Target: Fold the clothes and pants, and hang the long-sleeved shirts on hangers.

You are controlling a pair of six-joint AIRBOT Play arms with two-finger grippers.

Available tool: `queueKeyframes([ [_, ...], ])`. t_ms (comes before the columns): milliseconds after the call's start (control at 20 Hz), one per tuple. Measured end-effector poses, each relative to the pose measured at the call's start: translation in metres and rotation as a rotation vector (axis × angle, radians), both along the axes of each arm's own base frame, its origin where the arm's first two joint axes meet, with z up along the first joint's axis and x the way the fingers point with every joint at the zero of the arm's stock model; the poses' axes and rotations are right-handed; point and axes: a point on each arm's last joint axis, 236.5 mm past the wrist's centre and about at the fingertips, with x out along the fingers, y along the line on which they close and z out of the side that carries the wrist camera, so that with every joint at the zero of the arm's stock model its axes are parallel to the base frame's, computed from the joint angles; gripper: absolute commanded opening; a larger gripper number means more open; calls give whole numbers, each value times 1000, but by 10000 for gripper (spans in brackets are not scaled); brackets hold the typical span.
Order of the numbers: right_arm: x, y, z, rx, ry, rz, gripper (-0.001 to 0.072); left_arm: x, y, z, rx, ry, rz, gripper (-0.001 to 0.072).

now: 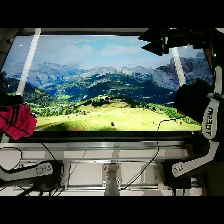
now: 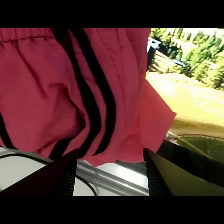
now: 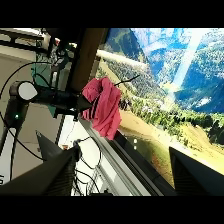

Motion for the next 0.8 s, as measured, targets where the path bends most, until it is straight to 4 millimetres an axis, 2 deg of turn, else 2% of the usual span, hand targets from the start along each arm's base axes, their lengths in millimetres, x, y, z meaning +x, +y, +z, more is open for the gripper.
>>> queueKeyframes([
  [300,0,0,0,0,1,0,691,-7,13,-19,7,72,17,515],
  [600,0,0,0,1,3,1,691,-12,15,-37,-17,123,24,511],
  [650,-1,0,0,0,3,1,691,-12,14,-40,-25,132,25,492],
  [750,0,0,0,0,3,1,690,-13,11,-46,-40,149,27,358],
  [800,-1,0,0,0,3,1,688,-13,11,-49,-45,156,27,345],
])
